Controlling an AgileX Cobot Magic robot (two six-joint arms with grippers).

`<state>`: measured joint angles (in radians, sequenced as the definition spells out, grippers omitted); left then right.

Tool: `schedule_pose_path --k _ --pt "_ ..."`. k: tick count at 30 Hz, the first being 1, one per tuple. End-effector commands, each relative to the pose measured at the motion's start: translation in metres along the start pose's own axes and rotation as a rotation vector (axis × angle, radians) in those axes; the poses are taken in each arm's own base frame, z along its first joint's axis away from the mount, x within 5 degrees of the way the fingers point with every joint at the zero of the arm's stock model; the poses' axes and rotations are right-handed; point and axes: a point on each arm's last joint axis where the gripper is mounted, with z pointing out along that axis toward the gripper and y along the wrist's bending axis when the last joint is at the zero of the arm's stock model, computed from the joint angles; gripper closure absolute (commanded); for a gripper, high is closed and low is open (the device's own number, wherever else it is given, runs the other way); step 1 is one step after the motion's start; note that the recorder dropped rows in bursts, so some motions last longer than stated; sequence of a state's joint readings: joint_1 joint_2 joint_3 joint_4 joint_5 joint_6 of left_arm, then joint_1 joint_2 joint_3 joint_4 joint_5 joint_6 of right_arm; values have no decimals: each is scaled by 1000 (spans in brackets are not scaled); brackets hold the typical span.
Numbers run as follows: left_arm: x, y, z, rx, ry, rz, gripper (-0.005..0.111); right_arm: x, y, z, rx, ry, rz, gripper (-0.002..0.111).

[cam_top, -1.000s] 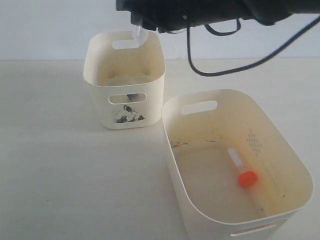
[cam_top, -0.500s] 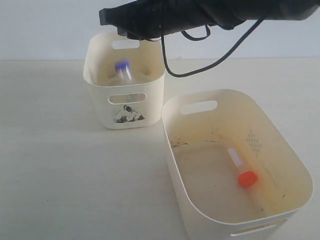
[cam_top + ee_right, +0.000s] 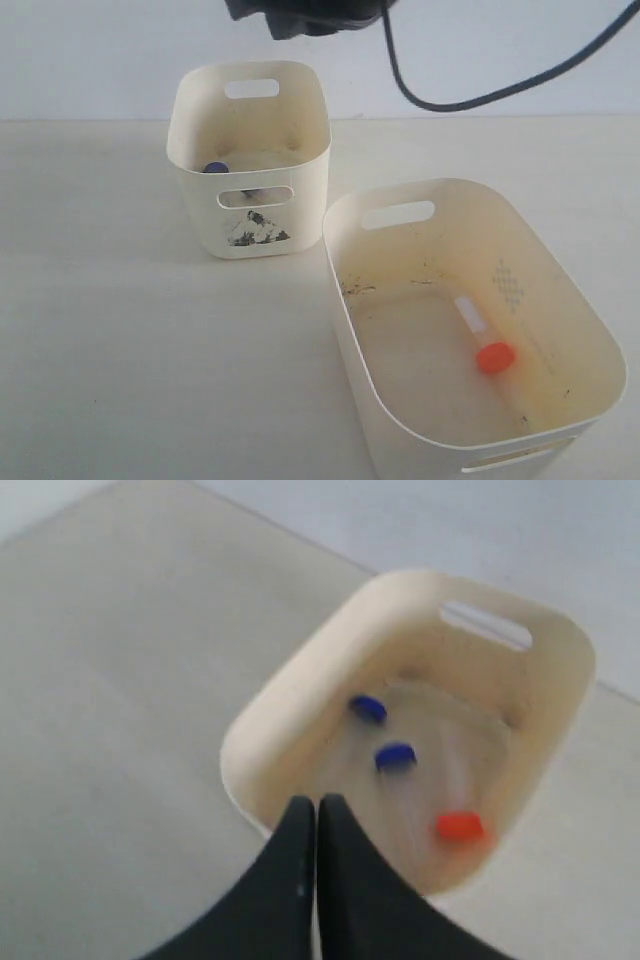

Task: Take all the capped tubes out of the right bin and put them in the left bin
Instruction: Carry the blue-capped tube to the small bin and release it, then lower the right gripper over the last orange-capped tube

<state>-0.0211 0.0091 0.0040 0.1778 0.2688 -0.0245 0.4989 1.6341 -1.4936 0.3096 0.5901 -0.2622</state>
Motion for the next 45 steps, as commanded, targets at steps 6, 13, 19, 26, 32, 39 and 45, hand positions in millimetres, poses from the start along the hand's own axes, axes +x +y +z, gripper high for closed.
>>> schedule_pose_path --k 6,13,19,26,32,39,45 --pt "-2 0 -1 -2 -15 -13 102 36 -15 -59 284 495 75 109" --pt "-2 0 -1 -2 -15 -13 102 50 -16 -55 314 562 170 109" --pt "-2 0 -1 -2 -15 -13 102 66 -21 -32 341 644 198 109" --pt "-2 0 -1 -2 -15 -13 102 116 -33 -1 464 833 236 109" --pt "-2 0 -1 -2 -15 -13 102 139 -23 10 475 914 250 109" --pt "-2 0 -1 -2 -15 -13 102 146 -1 22 476 940 134 109" --pt "-2 0 -1 -2 -15 -13 102 166 0 38 502 1018 131 109"
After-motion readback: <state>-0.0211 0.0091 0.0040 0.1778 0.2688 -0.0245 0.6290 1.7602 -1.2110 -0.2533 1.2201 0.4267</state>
